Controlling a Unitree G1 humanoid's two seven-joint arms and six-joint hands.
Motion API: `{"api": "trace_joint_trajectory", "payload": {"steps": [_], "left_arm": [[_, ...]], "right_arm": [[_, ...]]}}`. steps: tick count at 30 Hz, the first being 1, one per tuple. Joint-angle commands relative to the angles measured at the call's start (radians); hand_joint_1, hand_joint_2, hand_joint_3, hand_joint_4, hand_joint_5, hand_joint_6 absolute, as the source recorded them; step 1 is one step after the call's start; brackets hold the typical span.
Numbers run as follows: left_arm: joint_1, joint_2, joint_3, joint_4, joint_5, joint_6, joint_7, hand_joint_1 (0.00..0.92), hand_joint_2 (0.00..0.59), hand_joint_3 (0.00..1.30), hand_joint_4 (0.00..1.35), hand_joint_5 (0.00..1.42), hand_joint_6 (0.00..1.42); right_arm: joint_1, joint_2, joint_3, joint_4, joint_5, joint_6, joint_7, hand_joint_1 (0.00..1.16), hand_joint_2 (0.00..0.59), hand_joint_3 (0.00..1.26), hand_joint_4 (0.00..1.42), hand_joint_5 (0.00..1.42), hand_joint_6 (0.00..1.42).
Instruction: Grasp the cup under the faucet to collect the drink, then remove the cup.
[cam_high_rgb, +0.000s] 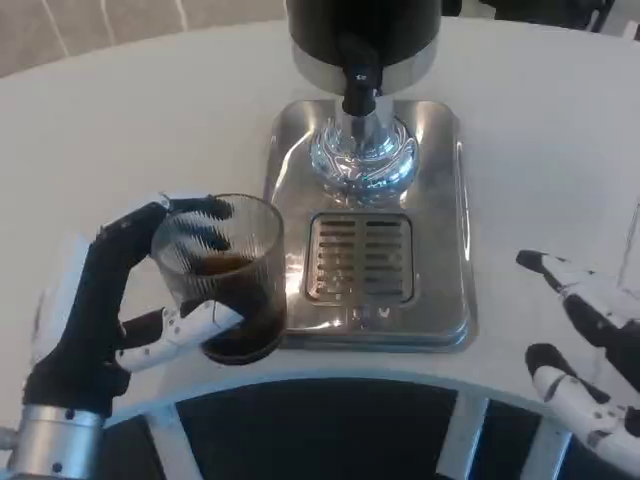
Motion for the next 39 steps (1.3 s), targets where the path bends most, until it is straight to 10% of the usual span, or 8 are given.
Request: {"api": "trace_joint_trajectory", "payload": {"steps": [1, 17, 30, 39], "left_arm": [[0.042, 0.006, 0.037, -0.061, -0.043, -0.075, -0.011, 0.570, 0.065, 0.94, 1.15, 1.37, 0.85], [0.119, 0.013, 0.081, -0.095, -0.068, -0.187, -0.079, 0.572, 0.047, 0.94, 1.17, 1.39, 1.25], [0.199, 0.020, 0.086, -0.125, -0.087, -0.267, -0.145, 0.583, 0.042, 0.94, 1.15, 1.39, 1.28], [0.222, 0.017, 0.095, -0.140, -0.094, -0.273, -0.158, 0.581, 0.035, 0.94, 1.15, 1.38, 1.29]], "right_arm": [[0.015, 0.012, 0.017, -0.015, -0.006, -0.064, -0.011, 0.06, 0.551, 0.01, 0.00, 0.00, 0.00], [0.080, 0.126, 0.049, -0.015, -0.018, -0.244, -0.003, 0.06, 0.554, 0.00, 0.00, 0.00, 0.00], [0.203, 0.253, 0.091, -0.015, -0.044, -0.500, 0.012, 0.06, 0.555, 0.00, 0.00, 0.00, 0.00], [0.226, 0.319, 0.084, -0.015, -0.049, -0.566, 0.033, 0.06, 0.555, 0.00, 0.00, 0.00, 0.00]]}}
